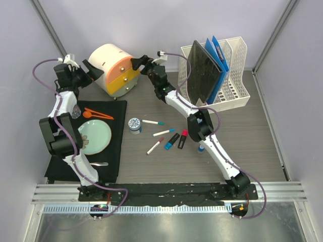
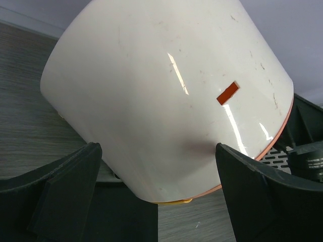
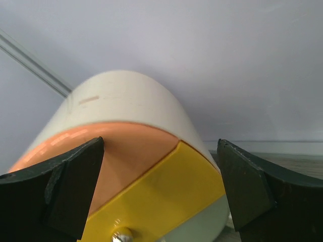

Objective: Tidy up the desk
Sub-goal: Move the storage box to the corner of the board.

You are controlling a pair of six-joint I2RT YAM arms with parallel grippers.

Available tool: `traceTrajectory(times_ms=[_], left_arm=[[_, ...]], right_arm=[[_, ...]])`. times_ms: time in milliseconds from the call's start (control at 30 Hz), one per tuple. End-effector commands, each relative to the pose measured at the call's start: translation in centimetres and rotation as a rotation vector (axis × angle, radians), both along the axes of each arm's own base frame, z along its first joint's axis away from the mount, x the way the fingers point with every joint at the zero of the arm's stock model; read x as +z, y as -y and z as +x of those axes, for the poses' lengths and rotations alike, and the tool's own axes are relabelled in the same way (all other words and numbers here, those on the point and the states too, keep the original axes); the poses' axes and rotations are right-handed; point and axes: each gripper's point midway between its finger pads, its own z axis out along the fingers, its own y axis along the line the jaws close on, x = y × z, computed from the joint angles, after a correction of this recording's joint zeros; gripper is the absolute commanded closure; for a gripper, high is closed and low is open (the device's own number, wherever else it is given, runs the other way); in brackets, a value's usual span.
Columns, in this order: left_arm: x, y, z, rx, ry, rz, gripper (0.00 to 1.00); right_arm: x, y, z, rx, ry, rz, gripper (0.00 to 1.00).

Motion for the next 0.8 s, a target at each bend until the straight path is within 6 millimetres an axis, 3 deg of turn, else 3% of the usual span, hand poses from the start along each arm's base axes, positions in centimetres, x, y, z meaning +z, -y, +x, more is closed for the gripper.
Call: traceTrajectory(times_ms=[0, 233, 267, 300, 333, 367, 400, 500, 533, 600, 633, 667, 733, 767], left_arm=[[-1.7, 1.6, -1.8, -0.057, -0.078, 0.015, 0.0], [0.9, 1.0, -2.6, -0.02, -0.032, 0.075, 0.0], [1.6, 0.8, -2.7, -0.006, -0.017, 0.089, 0.0], [2.1, 0.7, -2.8, 0.002, -0.007, 0.096, 0.0], [2.7, 0.4, -2.9, 0.013, 0.002, 0.103, 0.0], [3.3, 0.4, -2.9, 0.02, 0.016, 0.112, 0.0], [4.4, 0.2, -3.1, 0.03, 0.04, 0.119, 0.0], [6.7, -0.1, -3.0, 0.058, 0.084, 0.139, 0.0], [7.3, -0.3, -2.9, 0.065, 0.097, 0.146, 0.0], [8.6, -0.8, -2.5, 0.093, 0.131, 0.16, 0.0], [8.7, -1.5, -2.2, 0.133, 0.132, 0.165, 0.0], [9.2, -1.7, -1.9, 0.153, 0.144, 0.168, 0.0], [10.3, -3.0, -1.4, 0.246, 0.191, 0.192, 0.0], [9.6, -3.0, -1.1, 0.273, 0.196, 0.205, 0.0]], right_arm=[[2.4, -1.0, -1.8, 0.046, 0.061, -0.079, 0.0], [5.4, -1.0, -4.6, 0.131, 0.072, -0.131, 0.0], [3.7, -0.6, -4.9, 0.129, 0.049, -0.147, 0.0], [6.3, 0.2, -5.6, 0.116, 0.072, -0.123, 0.0], [6.4, 0.5, -6.0, 0.111, 0.069, -0.131, 0.0], [5.0, 0.8, -6.3, 0.107, 0.046, -0.154, 0.0], [7.2, 1.5, -7.1, 0.1, 0.071, -0.147, 0.01], [6.6, 2.3, -7.8, 0.089, 0.048, -0.193, 0.0], [7.7, 2.6, -8.2, 0.09, 0.062, -0.201, 0.0], [6.7, 2.9, -8.8, 0.105, 0.021, -0.237, 0.0], [8.0, 3.2, -9.4, 0.111, 0.028, -0.233, 0.0], [7.0, 3.3, -9.8, 0.124, 0.0, -0.254, 0.01], [7.5, 3.7, -10.6, 0.129, -0.001, -0.252, 0.0], [7.8, 4.0, -11.5, 0.148, -0.002, -0.251, 0.0]])
